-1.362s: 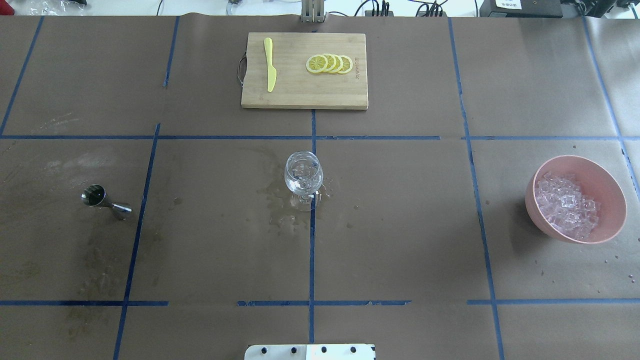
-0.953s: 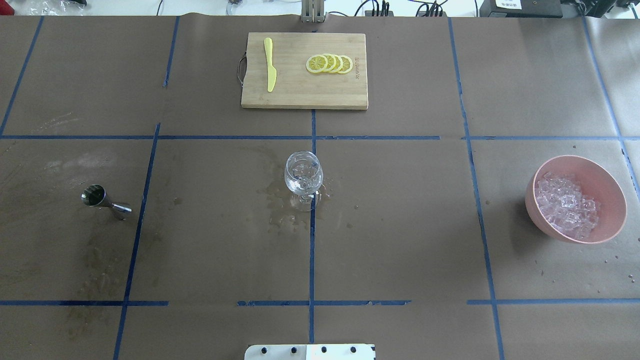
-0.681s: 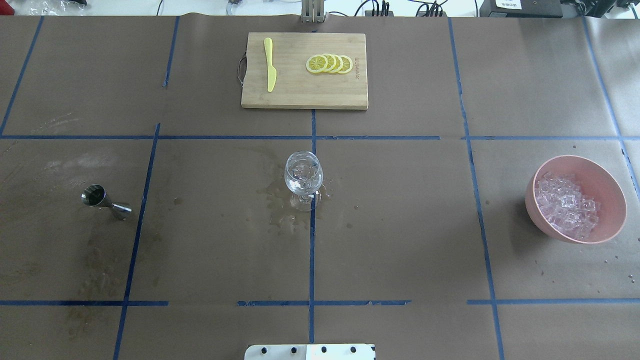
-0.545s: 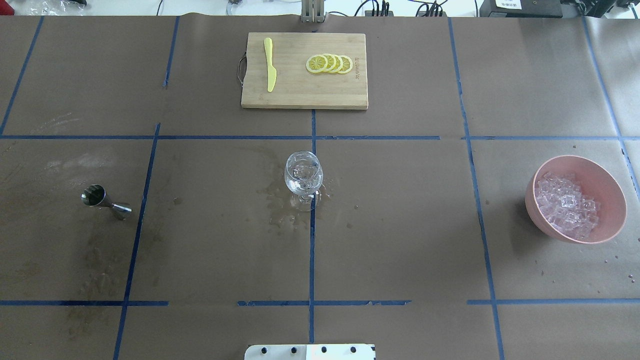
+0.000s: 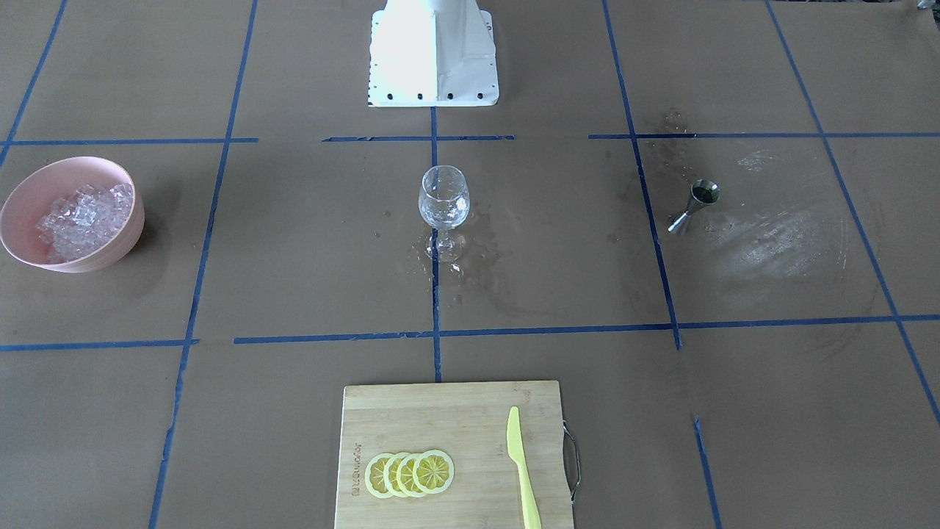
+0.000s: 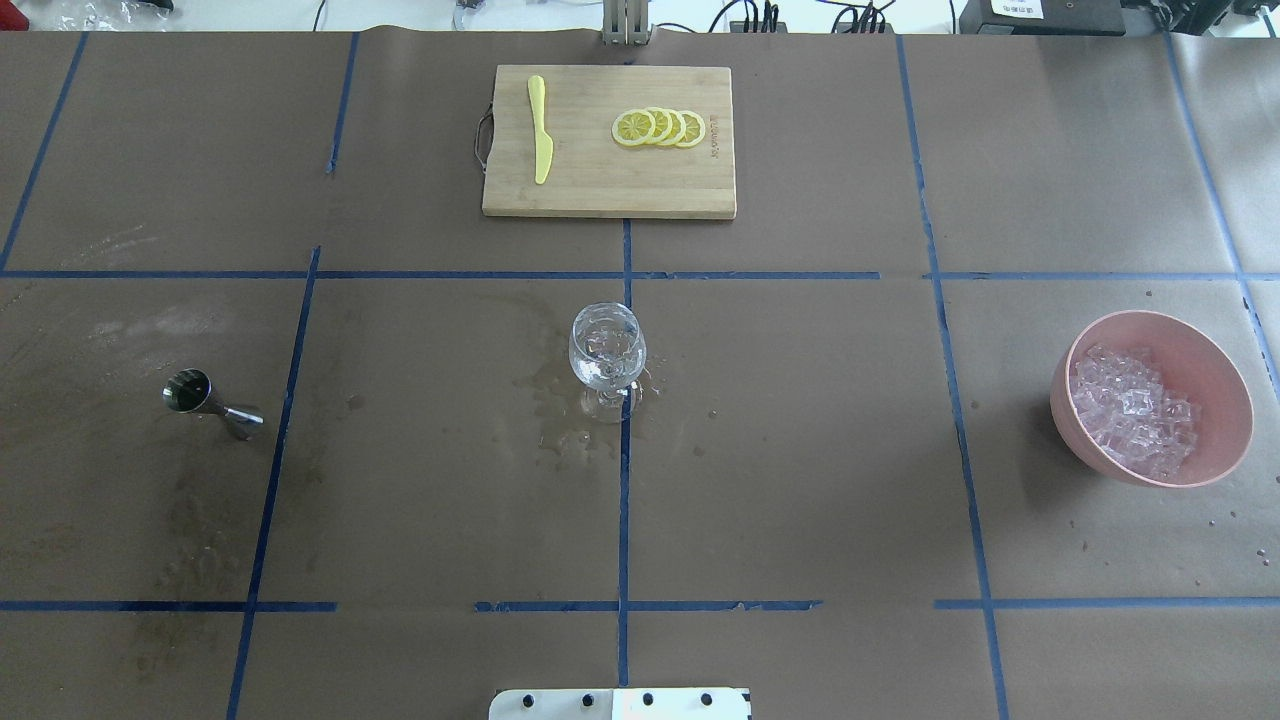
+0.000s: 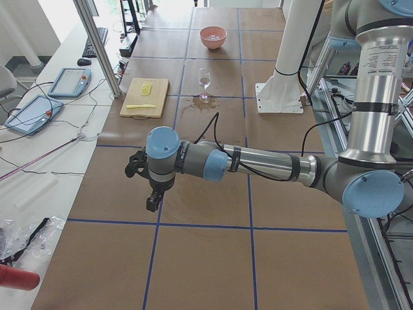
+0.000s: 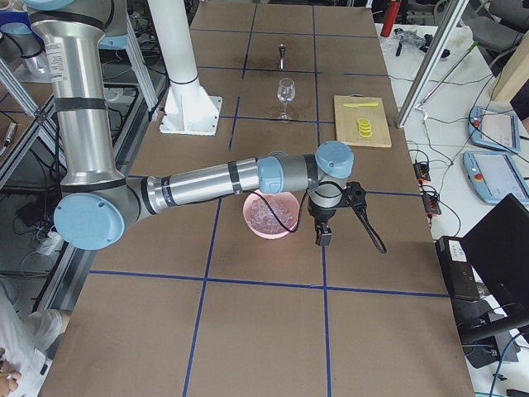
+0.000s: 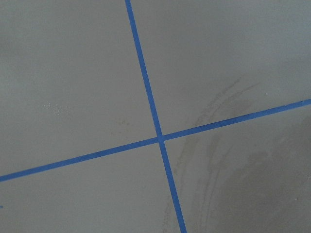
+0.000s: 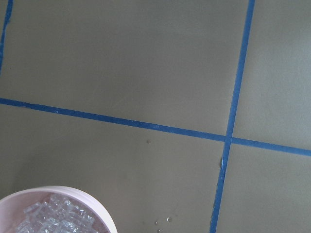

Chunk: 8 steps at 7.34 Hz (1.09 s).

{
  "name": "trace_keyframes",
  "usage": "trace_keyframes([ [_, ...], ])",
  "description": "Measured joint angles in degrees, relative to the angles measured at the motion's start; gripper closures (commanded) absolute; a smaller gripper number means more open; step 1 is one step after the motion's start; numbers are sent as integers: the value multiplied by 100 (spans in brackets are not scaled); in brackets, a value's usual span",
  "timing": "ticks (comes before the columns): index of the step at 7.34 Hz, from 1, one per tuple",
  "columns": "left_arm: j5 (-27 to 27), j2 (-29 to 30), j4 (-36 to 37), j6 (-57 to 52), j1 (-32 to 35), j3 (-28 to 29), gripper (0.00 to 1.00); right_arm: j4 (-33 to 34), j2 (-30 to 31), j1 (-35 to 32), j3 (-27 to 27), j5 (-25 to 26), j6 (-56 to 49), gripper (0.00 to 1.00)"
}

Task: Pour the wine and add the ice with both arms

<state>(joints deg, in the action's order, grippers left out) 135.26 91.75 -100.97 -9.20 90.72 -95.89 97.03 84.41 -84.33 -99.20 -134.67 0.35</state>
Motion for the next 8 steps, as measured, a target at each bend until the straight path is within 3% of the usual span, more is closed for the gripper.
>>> trace_keyframes([
  [2,31,-99,-1108,824,-440,-37,3,0,-5,149,-66,-4,6,0],
  [4,-178,-526,-3266,2694,-1252,-58,4,0,-54,302,-90,1,3,0],
  [6,-1176,-1147,-5206,4736,-2458,-223,2,-6,-82,458,-99,5,-1,0],
  [8,-2760,-1902,-5884,6015,-3914,-834,2,-8,-84,522,-117,3,0,0],
])
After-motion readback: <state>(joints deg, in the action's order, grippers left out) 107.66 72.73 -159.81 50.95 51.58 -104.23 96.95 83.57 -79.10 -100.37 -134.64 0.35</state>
